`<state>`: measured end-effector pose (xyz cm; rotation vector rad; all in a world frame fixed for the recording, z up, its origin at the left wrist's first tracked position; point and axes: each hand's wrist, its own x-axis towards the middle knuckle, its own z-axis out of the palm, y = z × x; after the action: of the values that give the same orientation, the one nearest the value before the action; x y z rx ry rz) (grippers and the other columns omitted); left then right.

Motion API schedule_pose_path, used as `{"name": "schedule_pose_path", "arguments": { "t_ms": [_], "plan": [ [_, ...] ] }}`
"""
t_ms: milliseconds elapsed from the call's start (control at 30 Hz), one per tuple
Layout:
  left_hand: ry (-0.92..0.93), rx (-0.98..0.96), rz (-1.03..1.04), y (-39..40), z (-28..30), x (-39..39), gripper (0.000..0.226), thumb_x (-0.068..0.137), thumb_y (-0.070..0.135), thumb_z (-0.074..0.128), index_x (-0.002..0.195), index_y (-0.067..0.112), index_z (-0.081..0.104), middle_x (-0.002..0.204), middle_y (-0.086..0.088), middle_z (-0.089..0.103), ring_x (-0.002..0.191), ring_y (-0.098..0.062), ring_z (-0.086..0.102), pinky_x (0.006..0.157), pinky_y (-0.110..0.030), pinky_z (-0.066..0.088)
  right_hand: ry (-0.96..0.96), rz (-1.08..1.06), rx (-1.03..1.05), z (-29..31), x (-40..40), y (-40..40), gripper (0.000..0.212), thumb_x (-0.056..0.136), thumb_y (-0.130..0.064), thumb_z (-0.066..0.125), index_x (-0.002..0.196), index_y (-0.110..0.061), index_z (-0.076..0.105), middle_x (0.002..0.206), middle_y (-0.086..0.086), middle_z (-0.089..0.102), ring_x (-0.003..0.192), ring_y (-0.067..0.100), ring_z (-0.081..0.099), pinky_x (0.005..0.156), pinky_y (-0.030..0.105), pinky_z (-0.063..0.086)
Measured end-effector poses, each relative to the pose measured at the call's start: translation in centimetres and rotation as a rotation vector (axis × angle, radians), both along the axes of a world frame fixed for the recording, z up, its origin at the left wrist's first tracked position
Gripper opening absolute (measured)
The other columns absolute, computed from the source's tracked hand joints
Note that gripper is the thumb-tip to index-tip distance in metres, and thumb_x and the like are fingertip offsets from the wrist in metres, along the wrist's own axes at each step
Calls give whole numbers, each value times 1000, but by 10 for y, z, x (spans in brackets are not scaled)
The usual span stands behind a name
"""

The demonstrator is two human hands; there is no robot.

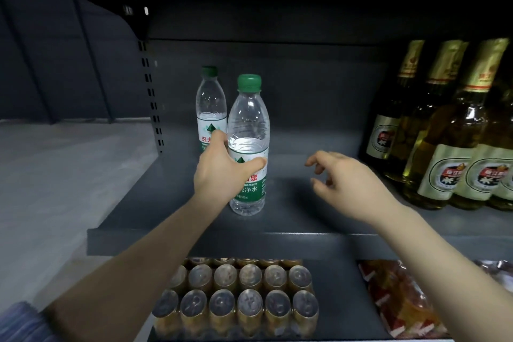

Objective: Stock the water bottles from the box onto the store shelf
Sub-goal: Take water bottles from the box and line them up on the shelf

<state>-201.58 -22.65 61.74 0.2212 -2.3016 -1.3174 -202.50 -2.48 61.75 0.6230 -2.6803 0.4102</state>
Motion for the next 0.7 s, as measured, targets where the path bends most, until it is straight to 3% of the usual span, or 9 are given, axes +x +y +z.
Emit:
{"name": "schedule_pose_path", "arguments": {
  "t_ms": [500,600,700],
  "plan": [
    [-17,24,-80,-9,-7,-11,56,63,43,80,99,25,42,95,8,62,92,-16,63,85,-42,53,-50,-36,10,-11,-6,-9,30,86,-28,54,116,-26,49,108,-4,56,77,12,45,74,31,43],
    [-8,55,-161,-13,-7,-9,52,68,33,79,103,23,42,90,12,59,88,-11,64,80,-33,54,-52,-41,18,-11,-6,-13,31,86,-28,53,116,-26,48,109,-4,56,78,13,46,74,30,43],
    [-32,48,-314,-27,-12,-4,55,74,20,77,113,23,39,91,10,59,80,-2,62,70,-14,52,-51,-53,40,-11,-5,-19,32,87,-29,51,118,-25,47,112,-3,57,84,19,55,74,29,41]
  ]
}}
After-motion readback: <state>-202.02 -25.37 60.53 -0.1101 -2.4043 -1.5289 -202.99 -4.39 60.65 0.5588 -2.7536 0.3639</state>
